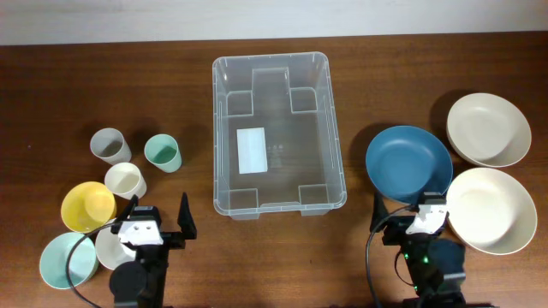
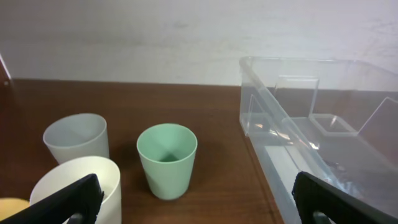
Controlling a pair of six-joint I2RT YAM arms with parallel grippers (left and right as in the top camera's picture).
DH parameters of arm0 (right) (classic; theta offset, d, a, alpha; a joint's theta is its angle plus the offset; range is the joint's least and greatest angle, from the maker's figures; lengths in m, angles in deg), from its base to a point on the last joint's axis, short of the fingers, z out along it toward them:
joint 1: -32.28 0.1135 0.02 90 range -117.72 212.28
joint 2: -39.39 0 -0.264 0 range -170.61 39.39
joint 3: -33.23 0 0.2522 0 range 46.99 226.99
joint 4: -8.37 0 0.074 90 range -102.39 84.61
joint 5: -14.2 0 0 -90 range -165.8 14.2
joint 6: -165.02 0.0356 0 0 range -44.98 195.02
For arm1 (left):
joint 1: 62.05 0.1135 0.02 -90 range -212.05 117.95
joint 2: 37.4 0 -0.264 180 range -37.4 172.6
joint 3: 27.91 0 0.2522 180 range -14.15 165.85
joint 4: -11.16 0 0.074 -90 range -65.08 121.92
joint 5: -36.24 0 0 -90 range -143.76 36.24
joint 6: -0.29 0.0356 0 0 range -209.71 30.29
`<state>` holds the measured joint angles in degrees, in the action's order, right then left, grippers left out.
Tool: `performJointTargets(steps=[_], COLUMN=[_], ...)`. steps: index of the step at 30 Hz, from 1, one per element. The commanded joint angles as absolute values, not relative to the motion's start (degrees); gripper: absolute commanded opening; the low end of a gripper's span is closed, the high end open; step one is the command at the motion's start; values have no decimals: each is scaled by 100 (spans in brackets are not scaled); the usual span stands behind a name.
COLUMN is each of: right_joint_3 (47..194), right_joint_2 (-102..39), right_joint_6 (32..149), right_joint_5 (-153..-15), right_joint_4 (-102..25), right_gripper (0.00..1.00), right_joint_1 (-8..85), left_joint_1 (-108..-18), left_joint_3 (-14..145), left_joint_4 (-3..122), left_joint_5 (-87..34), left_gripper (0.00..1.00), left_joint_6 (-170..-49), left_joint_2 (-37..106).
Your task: Pack container
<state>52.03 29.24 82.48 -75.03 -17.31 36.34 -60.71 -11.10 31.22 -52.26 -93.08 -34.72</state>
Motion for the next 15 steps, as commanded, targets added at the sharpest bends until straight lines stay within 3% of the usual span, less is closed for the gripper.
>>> performJointTargets(steps=[1, 8, 15], right_joint_3=[6080, 8184, 10833], right_joint_2=[2200, 213, -1861], right_joint_6=[8370, 8370, 8161], right_joint_5=[-7496, -7520, -8329], right_joint_4=[-2037, -3194, -5373], right_gripper=[99, 99, 99], right_joint_1=[3595, 3402, 2371], left_joint_1=[-6077, -6077, -6077], left_joint_3=[-426, 1294, 3322], left_joint_4=[3306, 4152, 5713], left_joint_5=[-5267, -5423, -5392], left_gripper=[100, 100, 100], left_joint_6=[-9509, -9507, -9507], left_joint_2=[-3040, -1214, 711])
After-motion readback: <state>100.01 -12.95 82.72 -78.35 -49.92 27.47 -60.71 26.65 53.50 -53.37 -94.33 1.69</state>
